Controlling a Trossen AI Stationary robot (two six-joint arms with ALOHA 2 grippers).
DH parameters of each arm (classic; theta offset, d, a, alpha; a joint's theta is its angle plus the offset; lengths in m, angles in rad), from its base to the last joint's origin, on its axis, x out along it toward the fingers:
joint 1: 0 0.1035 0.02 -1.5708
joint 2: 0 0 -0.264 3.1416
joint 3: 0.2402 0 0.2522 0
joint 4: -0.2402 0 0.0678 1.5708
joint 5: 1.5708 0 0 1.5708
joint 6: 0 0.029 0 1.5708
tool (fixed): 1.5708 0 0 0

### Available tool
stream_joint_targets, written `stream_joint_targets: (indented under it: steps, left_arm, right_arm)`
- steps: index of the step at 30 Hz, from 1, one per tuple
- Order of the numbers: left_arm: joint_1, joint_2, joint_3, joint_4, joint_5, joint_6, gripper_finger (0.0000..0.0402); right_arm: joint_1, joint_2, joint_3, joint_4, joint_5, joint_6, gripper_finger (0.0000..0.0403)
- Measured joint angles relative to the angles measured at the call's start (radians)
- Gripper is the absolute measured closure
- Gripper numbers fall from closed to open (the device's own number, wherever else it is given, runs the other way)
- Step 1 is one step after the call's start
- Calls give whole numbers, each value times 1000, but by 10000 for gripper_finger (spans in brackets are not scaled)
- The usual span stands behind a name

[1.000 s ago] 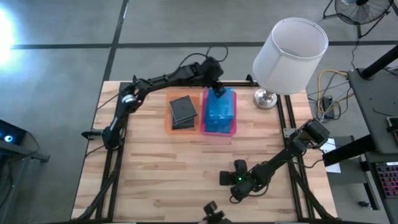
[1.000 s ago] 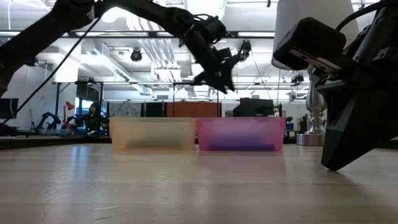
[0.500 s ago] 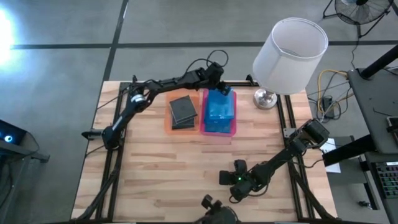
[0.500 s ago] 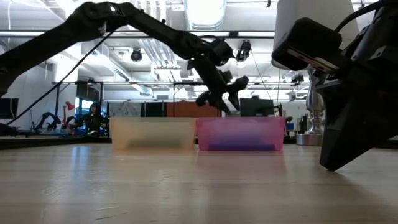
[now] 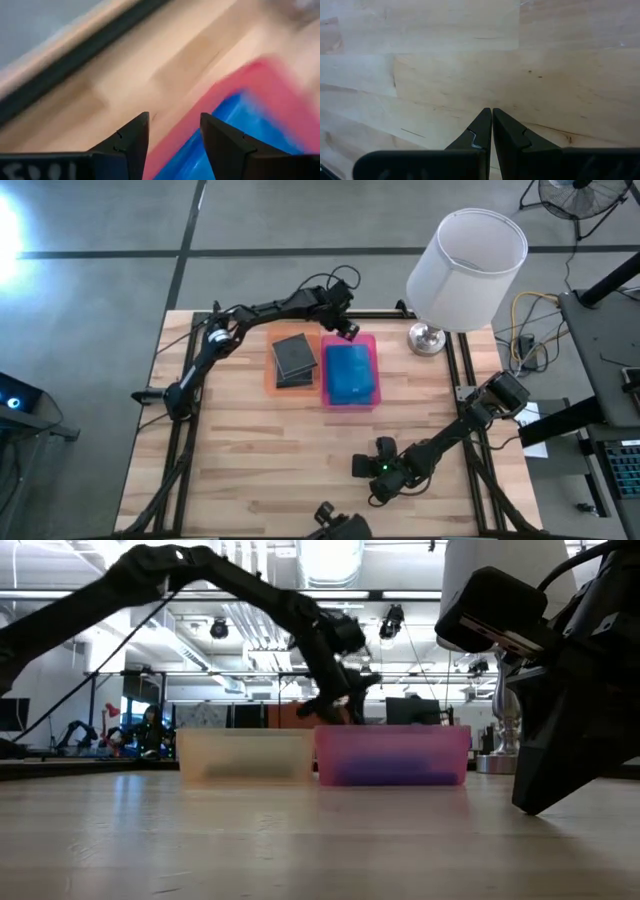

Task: Pick & place jewel cases by type
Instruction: Put the blue CD case into the pink bin, then return to Home Position

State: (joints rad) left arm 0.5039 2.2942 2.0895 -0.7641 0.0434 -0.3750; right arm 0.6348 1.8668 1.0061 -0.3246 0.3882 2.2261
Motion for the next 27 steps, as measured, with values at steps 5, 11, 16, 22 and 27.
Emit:
stream_joint_targets:
  steps: [5,11,16,22,27]
  left_arm:
    - [-13,-117,4,142,-35,33,243]
    - [-43,-304,-27,64,-45,142,243]
    - [-135,-587,-225,17,39,196,243]
    - [-281,-914,-726,401,229,4,243]
    - [-357,-1159,-1085,806,279,-146,243]
  right_arm:
    - [-3,0,1,-5,0,0,390]
    - [-21,-2,2,-15,15,-82,390]
    - [-95,-28,2,27,59,-379,390]
    - [-185,-193,-9,314,0,-1048,390]
    - [-247,-419,-193,305,-59,-1160,395]
